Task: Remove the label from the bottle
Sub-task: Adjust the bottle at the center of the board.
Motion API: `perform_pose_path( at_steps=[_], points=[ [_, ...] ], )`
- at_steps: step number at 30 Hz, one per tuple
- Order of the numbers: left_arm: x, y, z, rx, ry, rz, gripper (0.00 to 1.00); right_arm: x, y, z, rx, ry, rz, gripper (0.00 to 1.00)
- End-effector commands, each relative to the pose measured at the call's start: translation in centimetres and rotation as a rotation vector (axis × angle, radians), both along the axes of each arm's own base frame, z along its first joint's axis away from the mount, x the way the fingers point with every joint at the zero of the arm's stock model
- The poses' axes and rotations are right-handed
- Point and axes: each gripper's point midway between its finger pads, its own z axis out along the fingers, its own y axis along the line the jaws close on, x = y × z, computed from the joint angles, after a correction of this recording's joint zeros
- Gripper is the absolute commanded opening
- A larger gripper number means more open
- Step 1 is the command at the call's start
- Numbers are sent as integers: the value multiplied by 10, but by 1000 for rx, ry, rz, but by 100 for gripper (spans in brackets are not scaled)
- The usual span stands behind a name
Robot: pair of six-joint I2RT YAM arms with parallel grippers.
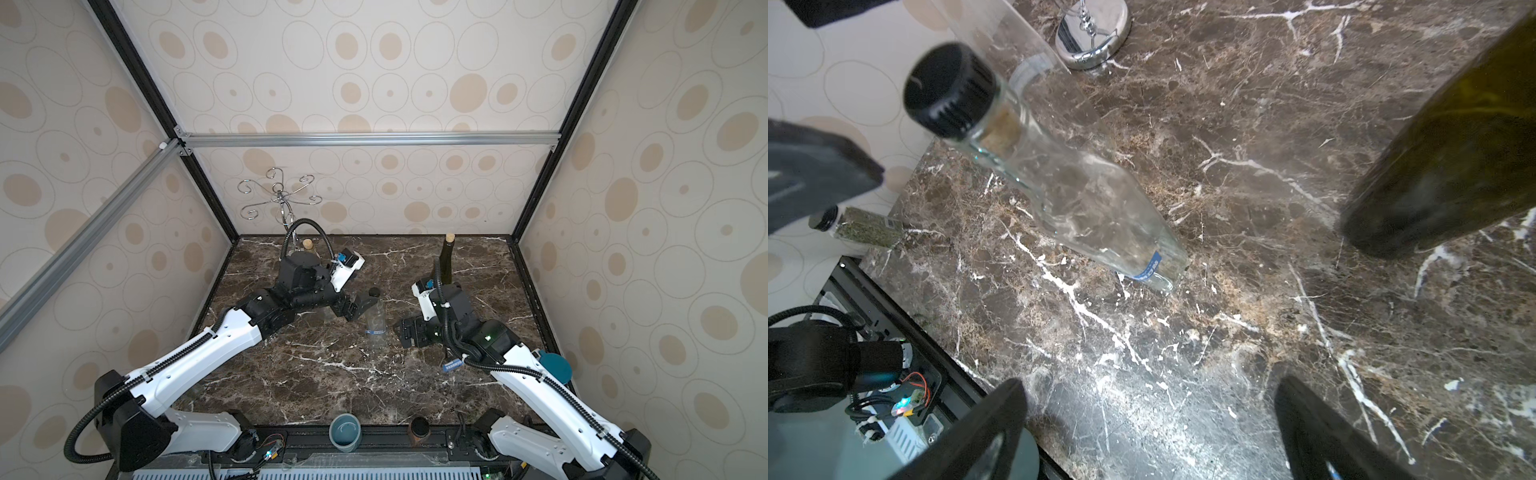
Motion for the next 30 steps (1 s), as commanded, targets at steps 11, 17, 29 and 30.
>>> perform_pose_path(
  at_steps=[11,17,29,30],
  points=[
    [0,-27,-12,39,23,-238,86,5,13,-19,32,20,-29,95],
    [6,-35,-19,38,52,-259,66,5,13,-24,28,23,-35,95],
    [9,-34,-21,49,45,-241,33,11,13,-27,14,13,-46,95],
    [10,-34,-21,49,44,-237,31,11,13,-27,14,13,-45,95]
  ],
)
